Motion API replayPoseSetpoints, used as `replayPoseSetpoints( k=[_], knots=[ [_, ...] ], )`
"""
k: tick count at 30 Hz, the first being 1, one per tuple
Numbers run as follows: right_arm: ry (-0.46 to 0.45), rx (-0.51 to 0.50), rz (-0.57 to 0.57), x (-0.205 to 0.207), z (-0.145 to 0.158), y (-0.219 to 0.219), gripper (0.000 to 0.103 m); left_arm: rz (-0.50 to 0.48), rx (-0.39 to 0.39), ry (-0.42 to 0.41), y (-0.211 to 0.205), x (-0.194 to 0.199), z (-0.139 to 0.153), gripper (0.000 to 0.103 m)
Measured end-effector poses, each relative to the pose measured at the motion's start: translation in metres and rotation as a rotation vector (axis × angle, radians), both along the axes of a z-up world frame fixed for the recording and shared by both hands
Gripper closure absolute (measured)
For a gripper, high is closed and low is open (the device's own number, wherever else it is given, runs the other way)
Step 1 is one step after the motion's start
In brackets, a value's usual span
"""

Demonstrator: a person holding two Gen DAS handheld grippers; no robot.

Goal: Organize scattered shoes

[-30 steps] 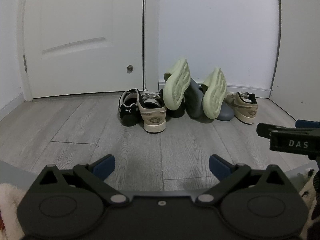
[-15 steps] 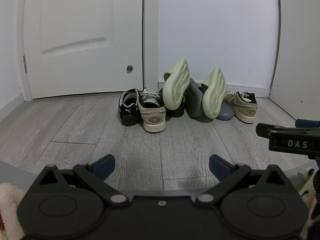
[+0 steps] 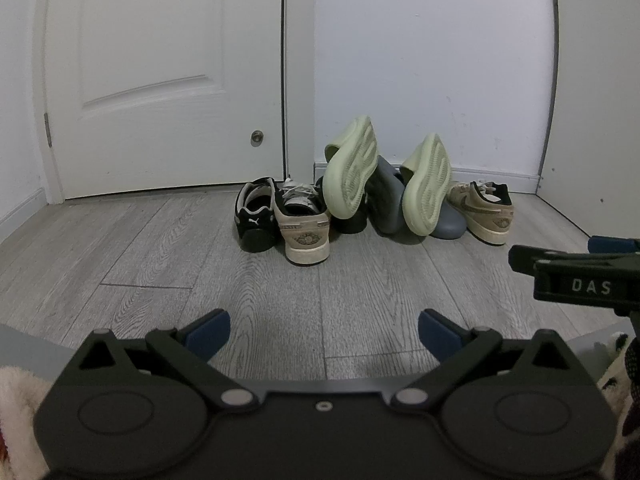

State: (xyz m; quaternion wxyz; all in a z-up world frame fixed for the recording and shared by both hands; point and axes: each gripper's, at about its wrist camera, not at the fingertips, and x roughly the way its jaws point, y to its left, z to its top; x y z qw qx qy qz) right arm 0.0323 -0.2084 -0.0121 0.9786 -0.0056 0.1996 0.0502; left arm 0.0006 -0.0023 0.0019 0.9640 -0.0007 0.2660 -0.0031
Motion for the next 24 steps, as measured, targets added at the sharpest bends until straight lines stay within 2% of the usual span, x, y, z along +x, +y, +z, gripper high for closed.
replayPoseSetpoints(
  k=[24],
  knots=[
    [0.002, -0.007, 0.000, -0.0010, 0.0023, -0.0005, 0.000, -0.010, 0.005, -0.004, 0.0015, -0.0010, -0.0027, 0.001]
  ],
)
